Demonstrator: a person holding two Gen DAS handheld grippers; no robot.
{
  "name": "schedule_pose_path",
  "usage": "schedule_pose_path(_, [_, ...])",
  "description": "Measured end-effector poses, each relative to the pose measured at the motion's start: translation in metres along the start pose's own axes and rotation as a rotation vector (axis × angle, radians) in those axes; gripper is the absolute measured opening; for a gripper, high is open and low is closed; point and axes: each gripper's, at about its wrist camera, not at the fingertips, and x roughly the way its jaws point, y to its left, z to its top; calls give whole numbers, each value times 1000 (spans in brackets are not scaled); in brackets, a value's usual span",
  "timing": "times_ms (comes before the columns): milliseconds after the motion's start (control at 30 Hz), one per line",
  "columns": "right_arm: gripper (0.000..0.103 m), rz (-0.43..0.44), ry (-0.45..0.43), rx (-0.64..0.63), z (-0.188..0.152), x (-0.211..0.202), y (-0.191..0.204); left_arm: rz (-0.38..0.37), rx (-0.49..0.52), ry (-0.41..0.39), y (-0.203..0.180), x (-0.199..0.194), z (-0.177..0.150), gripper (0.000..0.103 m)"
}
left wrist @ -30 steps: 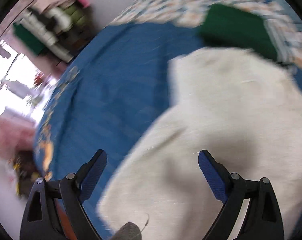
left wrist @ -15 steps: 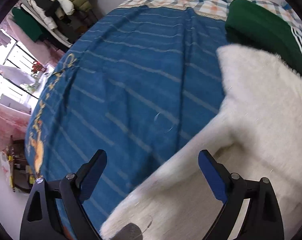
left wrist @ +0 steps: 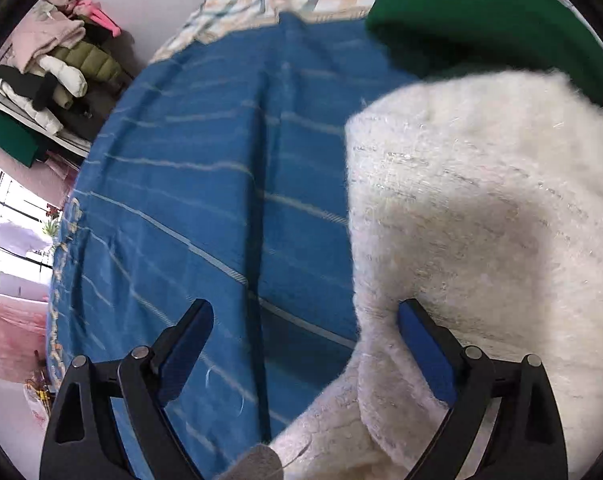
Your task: Fold large clothes
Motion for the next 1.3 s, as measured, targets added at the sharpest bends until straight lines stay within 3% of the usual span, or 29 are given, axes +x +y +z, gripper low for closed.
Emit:
schedule_pose_path(33, [26, 18, 23, 6, 3, 11, -1, -15, -17, 1, 5, 1, -1, 103])
schedule_pose_path(67, [25, 13, 58, 15, 8, 27, -3, -38, -37, 4, 11, 0, 0, 103])
schedule_pose_path(133, [0, -65, 110, 34, 24, 62, -18, -58, -48, 4, 15, -5, 0, 103])
schedule_pose_path(200, [0, -86, 137, 65, 37, 80, -23, -69, -62, 9, 19, -12, -2, 103])
schedule_pose_path(267, [5, -103, 153, 33, 41, 67, -9, -92, -91, 11, 30, -27, -8, 103])
schedule_pose_path(333, [10, -138, 116, -38, 31, 37, 6, -114, -113, -2, 37, -46, -16, 103])
schedule_pose_path(400, [35, -186, 81, -85, 10, 2, 6, -117, -115, -5, 37, -67, -32, 103])
schedule_pose_path(433, [57, -224, 81, -91, -2, -9, 0, -117, -109, -7, 36, -79, -45, 103])
schedule_pose_path(467, [67, -277, 90, -80, -17, -17, -11, -111, -99, -6, 34, -87, -55, 103])
schedule_pose_path(533, [67, -316, 145, -44, -44, -20, -36, -98, -76, 10, 28, -100, -83, 103])
schedule_pose_path(600, [61, -289, 271, -2, -80, 2, -67, -72, -54, 36, 17, -105, -110, 103])
schedule_pose_path(633, [19, -273, 311, 12, -93, 12, -77, -62, -47, 52, 12, -105, -120, 103])
schedule_pose_path(667, [4, -239, 373, 37, -113, 26, -89, -52, -43, 71, 6, -104, -133, 103])
schedule_pose_path(767, [0, -225, 378, 8, -153, 31, -99, 24, -47, 104, -6, -101, -170, 103])
schedule_pose_path(900, [0, -171, 535, 39, -197, 53, -125, 164, -53, 142, -20, -88, -210, 103])
schedule_pose_path(1033, [3, -44, 521, -80, -168, 29, -103, 228, -34, 102, -37, -82, -226, 103])
schedule_pose_path(1100, [22, 19, 487, -140, -146, 14, -91, 276, -23, 76, -45, -82, -227, 103])
schedule_pose_path(1133, [40, 28, 471, -168, -134, 12, -85, 289, -31, 70, -47, -82, -228, 103])
schedule_pose_path(1167, [51, 37, 458, -179, -123, 15, -81, 304, -45, 64, -48, -82, -228, 103])
schedule_pose_path(1267, [50, 79, 478, -140, -109, 43, -76, 330, -114, 52, -49, -83, -229, 103])
schedule_pose_path(1300, [42, 94, 503, -137, -115, 57, -79, 336, -132, 46, -50, -85, -233, 103])
